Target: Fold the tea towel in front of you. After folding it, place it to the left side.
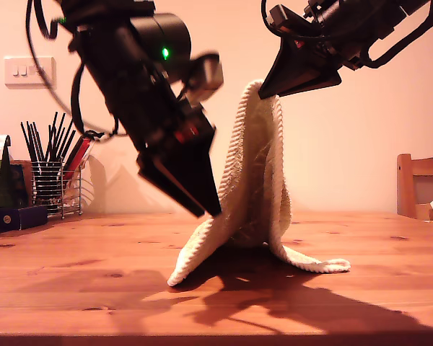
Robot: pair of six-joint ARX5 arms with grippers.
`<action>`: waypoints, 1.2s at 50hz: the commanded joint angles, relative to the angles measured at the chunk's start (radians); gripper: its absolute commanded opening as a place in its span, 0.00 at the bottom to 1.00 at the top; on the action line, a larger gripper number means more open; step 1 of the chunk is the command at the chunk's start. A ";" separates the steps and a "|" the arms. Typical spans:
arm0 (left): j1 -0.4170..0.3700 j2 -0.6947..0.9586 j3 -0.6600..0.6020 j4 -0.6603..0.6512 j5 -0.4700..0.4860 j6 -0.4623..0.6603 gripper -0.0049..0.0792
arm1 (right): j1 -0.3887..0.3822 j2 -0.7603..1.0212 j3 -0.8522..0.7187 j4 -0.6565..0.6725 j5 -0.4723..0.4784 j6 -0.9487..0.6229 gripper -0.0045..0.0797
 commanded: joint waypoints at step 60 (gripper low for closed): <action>0.054 -0.054 -0.177 0.222 -0.399 0.115 0.04 | -0.066 0.006 0.028 -0.054 0.025 -0.063 0.04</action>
